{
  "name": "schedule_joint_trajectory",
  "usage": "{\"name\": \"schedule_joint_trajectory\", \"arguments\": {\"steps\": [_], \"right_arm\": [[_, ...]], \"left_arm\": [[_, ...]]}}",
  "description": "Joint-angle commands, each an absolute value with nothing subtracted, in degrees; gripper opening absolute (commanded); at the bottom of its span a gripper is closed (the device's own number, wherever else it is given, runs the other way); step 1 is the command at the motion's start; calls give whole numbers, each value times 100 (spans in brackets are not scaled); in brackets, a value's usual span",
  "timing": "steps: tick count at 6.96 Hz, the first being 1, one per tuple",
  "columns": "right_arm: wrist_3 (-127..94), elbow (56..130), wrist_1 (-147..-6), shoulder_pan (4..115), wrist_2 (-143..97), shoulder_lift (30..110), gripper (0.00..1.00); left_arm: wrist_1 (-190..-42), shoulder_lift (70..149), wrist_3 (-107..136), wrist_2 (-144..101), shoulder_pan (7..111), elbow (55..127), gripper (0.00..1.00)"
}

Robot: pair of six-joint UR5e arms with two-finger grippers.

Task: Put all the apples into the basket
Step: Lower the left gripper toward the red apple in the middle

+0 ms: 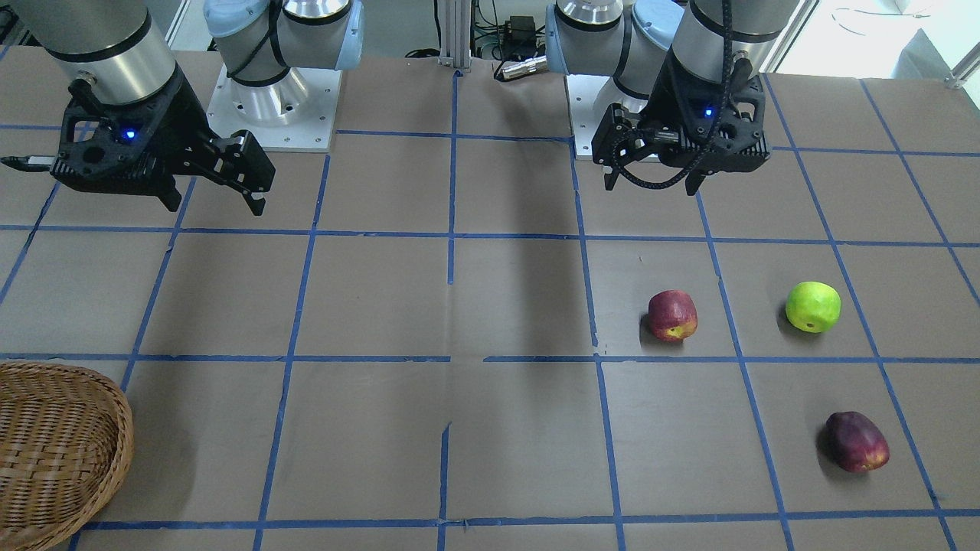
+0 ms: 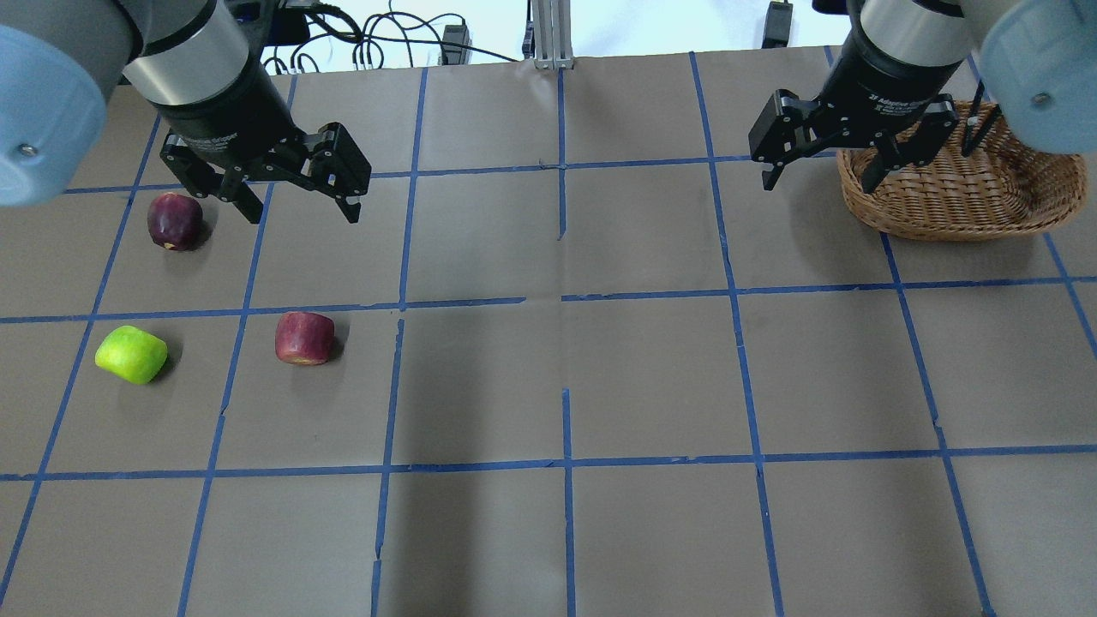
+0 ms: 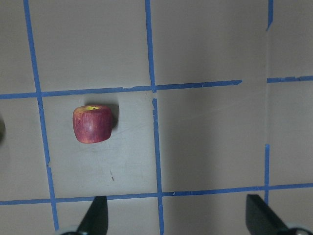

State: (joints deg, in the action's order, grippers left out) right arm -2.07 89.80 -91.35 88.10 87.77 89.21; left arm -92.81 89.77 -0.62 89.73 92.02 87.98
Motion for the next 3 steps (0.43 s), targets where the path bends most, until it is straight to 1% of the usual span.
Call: {"name": "schedule_joint_trajectory", "arguments": {"steps": [1,3], "right_arm": [[-202,9026,-9132,8807,9059,8930,100],[-193,9026,-9123,8815,9132,8921,100]], "left_arm": [[-9255,8991,-70,8965,9185,8789,100],[-9255,9017,-96,8956,9193,8798,100]]}}
